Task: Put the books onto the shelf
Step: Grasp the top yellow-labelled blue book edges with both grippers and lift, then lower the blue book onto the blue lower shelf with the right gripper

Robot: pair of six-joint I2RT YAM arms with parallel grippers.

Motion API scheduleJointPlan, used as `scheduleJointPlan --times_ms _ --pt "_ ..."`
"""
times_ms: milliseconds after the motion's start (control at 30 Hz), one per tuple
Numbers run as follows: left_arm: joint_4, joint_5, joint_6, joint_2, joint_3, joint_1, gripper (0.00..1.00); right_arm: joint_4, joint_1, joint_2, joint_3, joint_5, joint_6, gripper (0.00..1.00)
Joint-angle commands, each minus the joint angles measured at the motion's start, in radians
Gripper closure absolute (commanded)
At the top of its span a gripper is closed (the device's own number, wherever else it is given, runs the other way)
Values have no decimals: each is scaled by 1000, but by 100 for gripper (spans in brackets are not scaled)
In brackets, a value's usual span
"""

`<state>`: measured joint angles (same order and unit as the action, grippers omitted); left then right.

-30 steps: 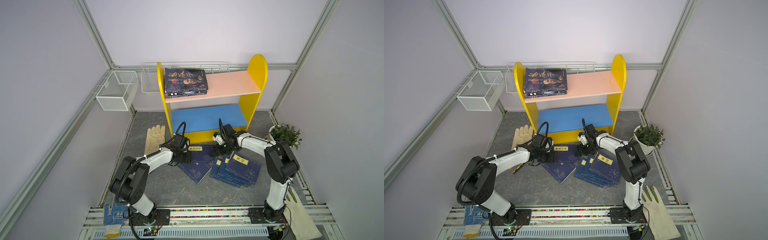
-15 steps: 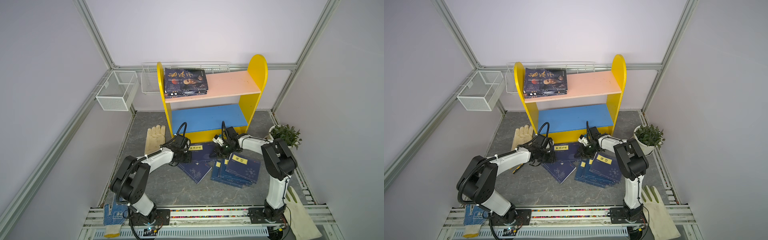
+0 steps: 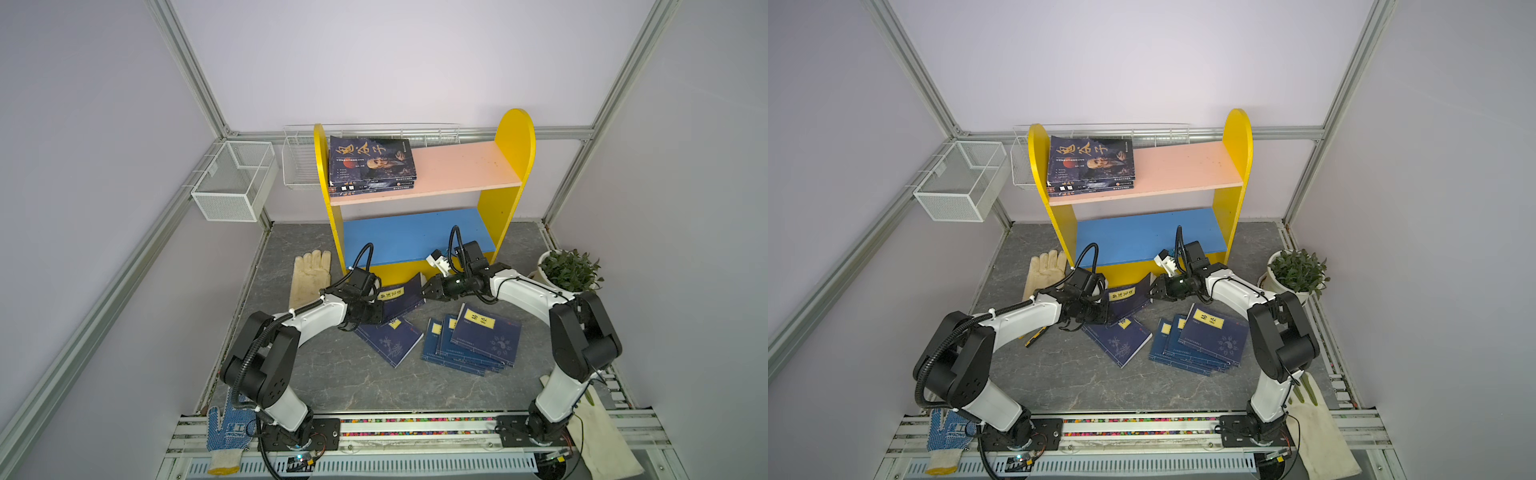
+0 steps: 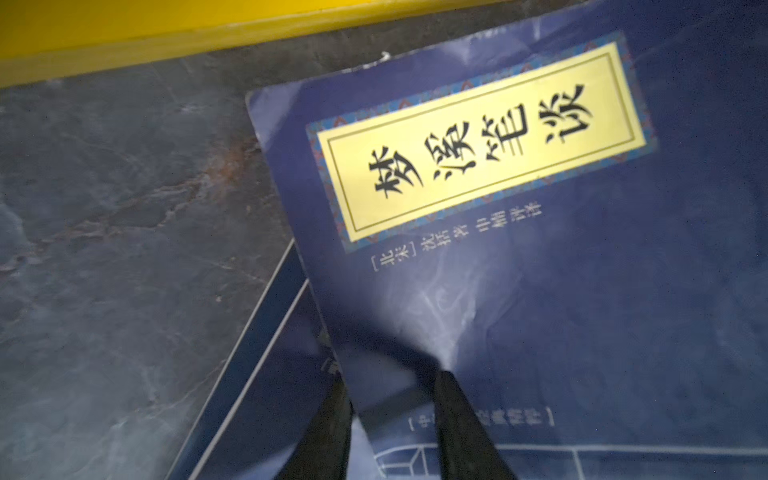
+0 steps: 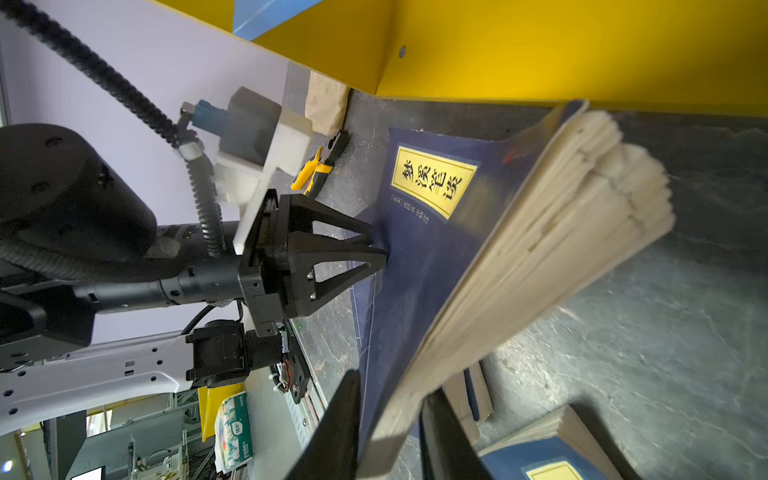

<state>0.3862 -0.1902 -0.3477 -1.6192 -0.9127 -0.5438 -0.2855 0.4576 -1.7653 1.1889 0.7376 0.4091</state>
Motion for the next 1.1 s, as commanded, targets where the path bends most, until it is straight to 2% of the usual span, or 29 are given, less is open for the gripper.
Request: scheduleJointPlan --times_ms 0,300,367,433,533,600,767,900,1000,1067 --pt "40 -31 14 -24 13 -15 66 41 21 20 -2 22 -3 75" --pt "-17 -16 3 84 62 -13 66 9 14 41 -49 -11 -36 93" --pt "-31 12 -10 124 69 -10 60 10 6 69 -71 3 -42 93" --pt "-41 61 -34 176 79 1 48 21 -7 109 -98 37 -44 93" --pt "-50 182 -131 278 109 46 39 63 -28 191 -141 89 -26 93" --pt "-7 333 -224 355 128 83 37 99 -43 245 -153 120 4 93" --pt "-25 422 -413 529 253 225 35 158 -75 299 -84 160 78 93" --pt "-19 404 -522 582 333 307 35 244 -79 253 10 152 135 93" --pt "-41 351 -548 563 373 350 36 420 -78 181 54 137 244 93" --pt "-56 327 -538 551 377 367 36 464 -74 110 110 131 277 93"
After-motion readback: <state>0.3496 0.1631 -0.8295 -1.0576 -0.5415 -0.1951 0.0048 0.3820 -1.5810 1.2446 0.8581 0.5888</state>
